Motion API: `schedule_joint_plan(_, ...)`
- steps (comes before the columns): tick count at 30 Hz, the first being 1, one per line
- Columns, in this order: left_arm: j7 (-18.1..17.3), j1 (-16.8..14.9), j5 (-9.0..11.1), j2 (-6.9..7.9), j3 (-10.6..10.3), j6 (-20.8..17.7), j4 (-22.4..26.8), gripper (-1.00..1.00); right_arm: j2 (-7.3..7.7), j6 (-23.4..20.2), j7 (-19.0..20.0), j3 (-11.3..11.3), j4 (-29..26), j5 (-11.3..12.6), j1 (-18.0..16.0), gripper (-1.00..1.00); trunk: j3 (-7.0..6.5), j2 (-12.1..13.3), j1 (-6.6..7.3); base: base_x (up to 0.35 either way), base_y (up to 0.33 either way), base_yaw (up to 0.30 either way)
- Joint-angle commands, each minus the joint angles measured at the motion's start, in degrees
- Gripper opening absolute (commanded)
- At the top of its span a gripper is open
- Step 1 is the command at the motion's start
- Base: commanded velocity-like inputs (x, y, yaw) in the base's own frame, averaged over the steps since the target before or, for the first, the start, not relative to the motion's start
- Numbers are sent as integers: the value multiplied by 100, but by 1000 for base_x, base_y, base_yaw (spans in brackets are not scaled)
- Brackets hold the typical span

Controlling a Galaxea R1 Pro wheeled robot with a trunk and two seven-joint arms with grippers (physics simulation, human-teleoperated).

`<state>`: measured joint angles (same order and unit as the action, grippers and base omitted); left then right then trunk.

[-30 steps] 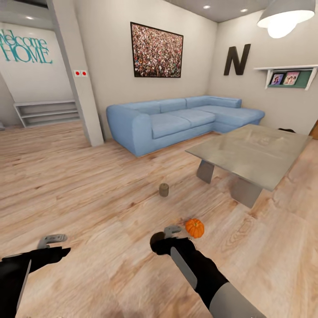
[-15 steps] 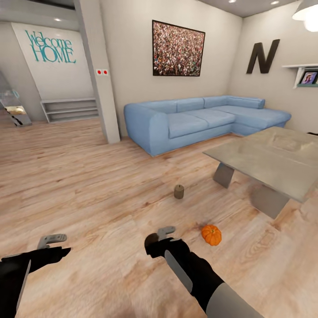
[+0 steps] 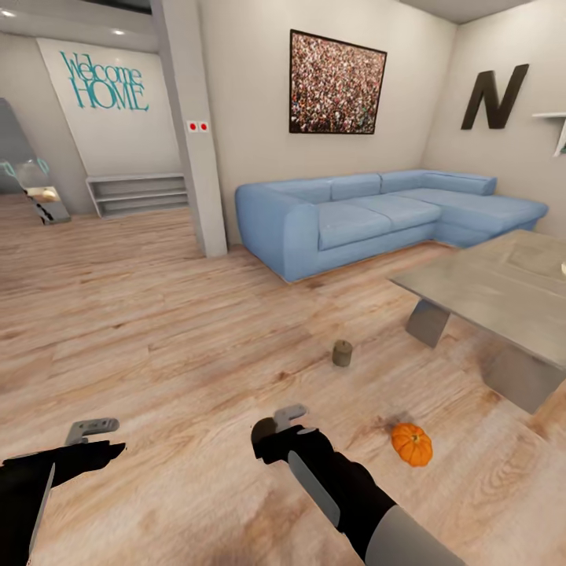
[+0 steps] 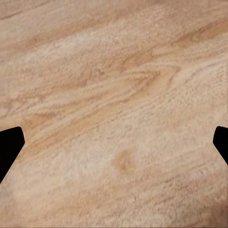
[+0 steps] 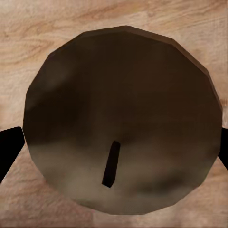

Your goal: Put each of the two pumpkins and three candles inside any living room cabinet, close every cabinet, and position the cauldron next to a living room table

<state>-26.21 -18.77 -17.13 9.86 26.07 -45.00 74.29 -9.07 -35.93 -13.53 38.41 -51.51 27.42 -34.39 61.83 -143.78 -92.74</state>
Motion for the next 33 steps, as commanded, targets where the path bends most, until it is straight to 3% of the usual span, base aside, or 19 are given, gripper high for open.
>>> schedule_joint_plan(1, -55, -4, -61, -1, 9, -9, 1, 100, 2, -11, -53, 16, -8, 61, -6, -100, 5, -2, -1, 226, 255, 212)
schedule_joint_plan(8, -45, -10, -76, -1, 10, -9, -2, 100, 2, -11, -45, 17, -8, 58, -6, -100, 6, -2, -1, 213, 267, 143)
schedule_joint_plan(25, -33, -13, -87, -10, 10, -7, -2, 100, 9, 7, -44, 26, -8, 53, -6, -100, 6, -2, -1, 233, 258, 4)
schedule_joint_plan(33, -33, -13, -77, -10, 11, -7, -2, 100, 3, 7, -44, 26, -8, 53, -6, -100, -13, -2, -1, 309, 86, 92)
